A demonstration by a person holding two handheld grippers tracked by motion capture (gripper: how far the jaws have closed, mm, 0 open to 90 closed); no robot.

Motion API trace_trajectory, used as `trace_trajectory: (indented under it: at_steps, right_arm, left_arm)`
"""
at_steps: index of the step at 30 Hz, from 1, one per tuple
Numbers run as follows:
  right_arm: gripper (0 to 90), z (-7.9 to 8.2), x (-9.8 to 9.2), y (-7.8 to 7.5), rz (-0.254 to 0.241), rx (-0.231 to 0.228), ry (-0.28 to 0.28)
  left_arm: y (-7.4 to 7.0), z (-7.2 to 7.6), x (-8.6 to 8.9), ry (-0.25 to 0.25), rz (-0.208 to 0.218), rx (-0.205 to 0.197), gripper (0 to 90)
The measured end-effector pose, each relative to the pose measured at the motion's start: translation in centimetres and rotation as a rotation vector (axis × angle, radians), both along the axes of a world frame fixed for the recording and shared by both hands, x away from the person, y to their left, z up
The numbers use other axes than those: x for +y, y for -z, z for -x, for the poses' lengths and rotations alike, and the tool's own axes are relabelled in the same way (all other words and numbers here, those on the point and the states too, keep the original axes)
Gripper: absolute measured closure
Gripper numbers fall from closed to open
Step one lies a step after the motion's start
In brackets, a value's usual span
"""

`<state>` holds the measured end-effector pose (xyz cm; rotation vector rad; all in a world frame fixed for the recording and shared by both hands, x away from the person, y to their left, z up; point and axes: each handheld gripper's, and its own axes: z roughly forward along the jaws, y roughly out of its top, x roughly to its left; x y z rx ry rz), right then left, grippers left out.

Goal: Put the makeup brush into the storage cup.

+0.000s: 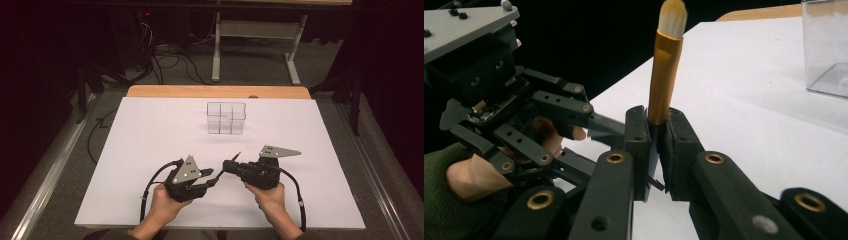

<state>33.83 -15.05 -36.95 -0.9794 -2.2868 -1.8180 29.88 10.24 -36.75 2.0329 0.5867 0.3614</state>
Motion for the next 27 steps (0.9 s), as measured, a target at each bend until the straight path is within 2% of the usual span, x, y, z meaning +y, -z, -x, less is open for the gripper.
trace_trajectory:
  at_steps: [4,11,20,22,27]
  right_arm:
    - [84.8,0.0,-0.2,-0.1,0.009,-0.006,0.004]
    - [84.8,0.0,-0.5,-0.6,0.034,-0.027,0.014]
    - [84.8,-0.1,-1.5,-1.2,0.059,-0.047,0.034]
    - [84.8,-0.1,-1.6,-1.3,0.060,-0.045,0.037]
    - [84.8,-0.2,-1.8,-1.5,0.072,-0.053,0.040]
  left_arm:
    - [-0.1,-0.1,0.1,-0.015,0.018,0.012,53.2]
    - [-0.6,-0.1,1.1,-0.041,0.072,0.018,44.1]
    - [-1.2,-0.4,2.7,-0.085,0.102,0.026,36.0]
    - [-1.3,-0.3,3.1,-0.111,0.100,0.020,34.6]
    - [-1.6,-0.2,4.1,-0.138,0.101,0.004,33.4]
